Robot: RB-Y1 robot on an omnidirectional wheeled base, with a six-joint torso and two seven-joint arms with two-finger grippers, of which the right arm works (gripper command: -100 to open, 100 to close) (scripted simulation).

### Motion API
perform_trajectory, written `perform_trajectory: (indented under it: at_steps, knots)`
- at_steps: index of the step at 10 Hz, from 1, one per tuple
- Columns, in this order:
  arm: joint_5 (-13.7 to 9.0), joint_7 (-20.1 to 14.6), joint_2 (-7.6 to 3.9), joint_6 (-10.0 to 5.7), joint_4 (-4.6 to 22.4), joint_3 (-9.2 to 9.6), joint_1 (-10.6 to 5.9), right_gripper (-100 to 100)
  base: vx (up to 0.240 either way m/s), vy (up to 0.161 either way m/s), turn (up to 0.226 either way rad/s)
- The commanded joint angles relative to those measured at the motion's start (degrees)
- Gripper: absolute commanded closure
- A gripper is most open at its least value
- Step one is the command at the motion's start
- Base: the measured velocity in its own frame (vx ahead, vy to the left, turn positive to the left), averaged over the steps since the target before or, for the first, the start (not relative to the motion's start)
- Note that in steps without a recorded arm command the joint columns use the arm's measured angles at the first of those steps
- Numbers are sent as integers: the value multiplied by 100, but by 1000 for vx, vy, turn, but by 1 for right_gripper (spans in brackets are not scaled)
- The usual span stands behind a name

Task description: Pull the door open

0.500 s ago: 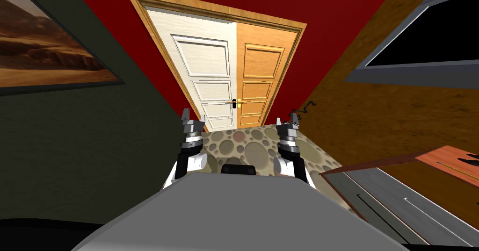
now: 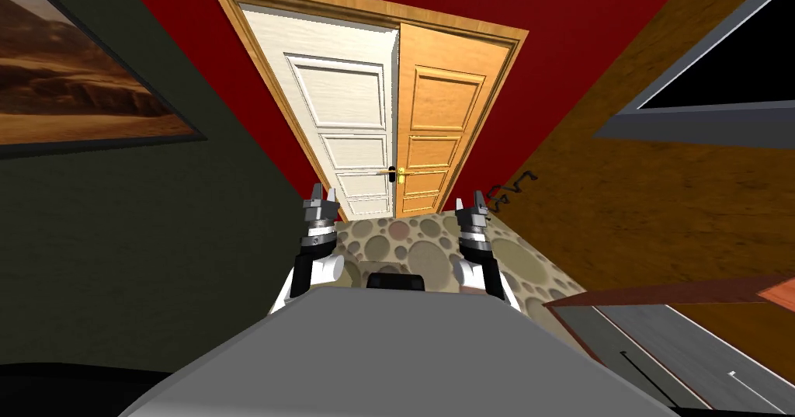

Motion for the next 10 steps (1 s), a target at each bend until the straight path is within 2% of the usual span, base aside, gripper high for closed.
perform_trajectory:
  at_steps: [1, 4, 5, 9, 10]
  knots:
    - [79, -90, -46, 49, 214, -39, -93, -100, 198, 27, 104]
    - [188, -231, -124, 96, 566, -118, -247, -100, 151, 46, 69]
    - [248, -307, -164, 121, 758, -161, -330, -100, 161, 17, 94]
    - [377, -474, -245, 176, 1178, -255, -513, -100, 108, 27, 68]
    - [446, -563, -286, 205, 1400, -305, -610, -100, 112, 4, 111]
